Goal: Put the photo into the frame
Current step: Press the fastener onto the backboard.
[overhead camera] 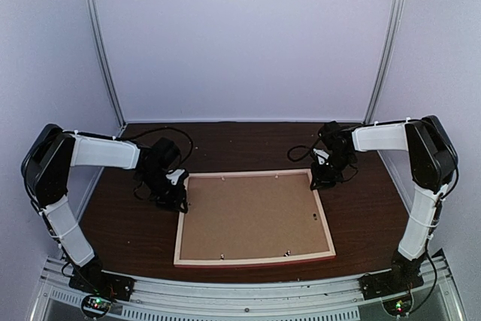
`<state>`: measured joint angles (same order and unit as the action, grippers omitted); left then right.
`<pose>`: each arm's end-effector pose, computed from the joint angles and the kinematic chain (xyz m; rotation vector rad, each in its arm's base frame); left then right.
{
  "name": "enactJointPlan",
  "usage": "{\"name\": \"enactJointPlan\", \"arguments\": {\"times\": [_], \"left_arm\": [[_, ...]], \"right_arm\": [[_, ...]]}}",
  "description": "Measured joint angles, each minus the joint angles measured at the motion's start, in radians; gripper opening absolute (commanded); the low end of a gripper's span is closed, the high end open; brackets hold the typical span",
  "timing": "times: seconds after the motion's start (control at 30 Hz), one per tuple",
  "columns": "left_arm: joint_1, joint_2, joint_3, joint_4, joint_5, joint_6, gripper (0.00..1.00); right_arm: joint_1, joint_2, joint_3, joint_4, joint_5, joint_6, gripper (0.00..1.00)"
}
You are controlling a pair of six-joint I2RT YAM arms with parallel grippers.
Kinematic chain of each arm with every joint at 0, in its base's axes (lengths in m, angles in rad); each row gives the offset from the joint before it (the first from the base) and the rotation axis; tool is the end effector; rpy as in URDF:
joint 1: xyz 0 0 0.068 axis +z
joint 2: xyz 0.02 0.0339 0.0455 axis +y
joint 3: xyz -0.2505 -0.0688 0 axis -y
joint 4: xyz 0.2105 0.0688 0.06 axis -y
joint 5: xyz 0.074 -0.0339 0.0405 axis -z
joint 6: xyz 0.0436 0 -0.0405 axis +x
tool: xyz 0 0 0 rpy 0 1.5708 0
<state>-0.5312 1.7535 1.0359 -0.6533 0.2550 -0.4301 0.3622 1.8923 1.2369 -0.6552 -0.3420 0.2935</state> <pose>0.2416 -0.1547 0.1527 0.1929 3.0382 -0.4872 0.3055 0.1314 0.1592 -0.1677 2.9417 0.6057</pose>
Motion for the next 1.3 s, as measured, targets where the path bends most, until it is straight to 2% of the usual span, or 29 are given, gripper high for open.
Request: {"name": "enactJointPlan", "arguments": {"times": [0.2,0.43,0.87,1.3], "left_arm": [[-0.001,0.005,0.0,0.008,0.015,-0.018,0.3],[-0.005,0.008,-0.001,0.026,0.029,-0.064,0.27],[-0.006,-0.011,-0.037,0.068,0.029,-0.183,0.2],[-0.007,-0.011,-0.035,0.066,0.024,-0.206,0.13]], "right_arm": [[0.0,0.0,0.0,-0.003,0.0,-0.002,0.22],[0.0,-0.005,0.0,-0.035,0.007,-0.004,0.34],[0.003,-0.086,-0.008,-0.06,0.008,0.0,0.44],[0.071,-0.21,-0.204,-0.058,0.001,0.032,0.47]]}}
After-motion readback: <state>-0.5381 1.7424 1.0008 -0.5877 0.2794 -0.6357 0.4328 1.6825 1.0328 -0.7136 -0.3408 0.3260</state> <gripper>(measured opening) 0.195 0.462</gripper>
